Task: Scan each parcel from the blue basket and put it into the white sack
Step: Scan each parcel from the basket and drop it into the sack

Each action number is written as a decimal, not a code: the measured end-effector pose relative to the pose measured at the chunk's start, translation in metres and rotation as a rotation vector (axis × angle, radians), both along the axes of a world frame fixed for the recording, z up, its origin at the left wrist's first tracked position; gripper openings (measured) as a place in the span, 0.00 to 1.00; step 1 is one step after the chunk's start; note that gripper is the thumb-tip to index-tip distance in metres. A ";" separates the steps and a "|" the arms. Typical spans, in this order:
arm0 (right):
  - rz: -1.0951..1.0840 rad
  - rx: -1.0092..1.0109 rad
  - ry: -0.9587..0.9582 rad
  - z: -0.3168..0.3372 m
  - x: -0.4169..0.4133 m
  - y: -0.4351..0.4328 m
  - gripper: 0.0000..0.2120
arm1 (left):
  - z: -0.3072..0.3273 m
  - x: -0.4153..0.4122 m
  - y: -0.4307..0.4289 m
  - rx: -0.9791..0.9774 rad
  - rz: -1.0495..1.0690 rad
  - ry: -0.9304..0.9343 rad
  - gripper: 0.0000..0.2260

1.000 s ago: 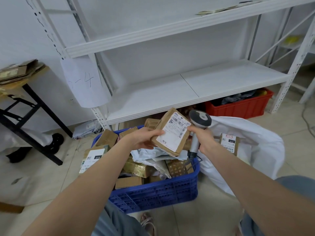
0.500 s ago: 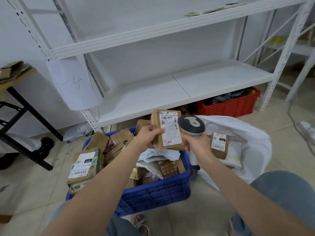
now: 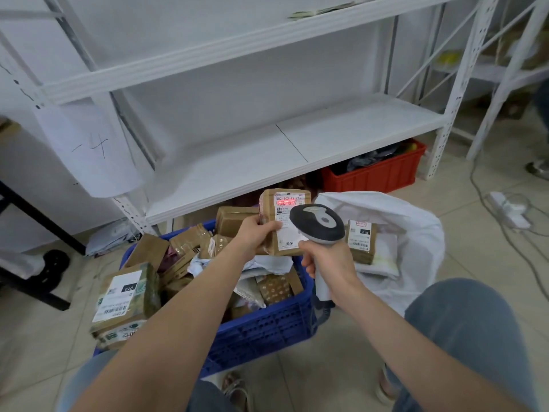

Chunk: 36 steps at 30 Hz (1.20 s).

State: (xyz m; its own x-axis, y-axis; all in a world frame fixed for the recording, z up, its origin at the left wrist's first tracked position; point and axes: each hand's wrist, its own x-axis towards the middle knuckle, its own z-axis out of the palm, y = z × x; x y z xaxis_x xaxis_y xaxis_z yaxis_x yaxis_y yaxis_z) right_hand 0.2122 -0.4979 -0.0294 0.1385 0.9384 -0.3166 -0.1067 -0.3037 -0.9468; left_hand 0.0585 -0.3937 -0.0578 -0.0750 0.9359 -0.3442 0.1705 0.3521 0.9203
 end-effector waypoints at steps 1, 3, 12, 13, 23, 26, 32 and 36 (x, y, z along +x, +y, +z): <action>0.004 -0.002 0.003 0.001 0.001 0.000 0.09 | 0.000 0.001 0.000 0.002 -0.003 -0.003 0.11; 0.009 -0.011 0.015 0.001 0.004 -0.001 0.09 | 0.000 0.004 0.001 0.007 -0.011 0.004 0.13; -0.012 -0.043 0.056 -0.003 0.011 0.002 0.08 | -0.002 0.017 0.006 0.021 -0.029 0.013 0.12; -0.014 -0.046 0.065 -0.003 0.012 0.003 0.08 | -0.003 0.018 0.007 0.019 -0.032 0.019 0.12; -0.061 -0.082 0.107 -0.017 0.027 0.019 0.09 | -0.011 0.035 0.020 -0.014 -0.085 0.042 0.14; -0.068 -0.072 0.112 -0.020 0.033 0.023 0.08 | -0.013 0.040 0.024 -0.028 -0.103 0.066 0.13; -0.264 -0.068 0.098 -0.037 0.067 0.062 0.07 | -0.017 0.072 0.044 -0.033 -0.104 0.080 0.18; -0.361 -0.117 0.033 -0.065 0.105 0.097 0.14 | -0.037 0.118 0.069 -0.017 -0.149 0.178 0.19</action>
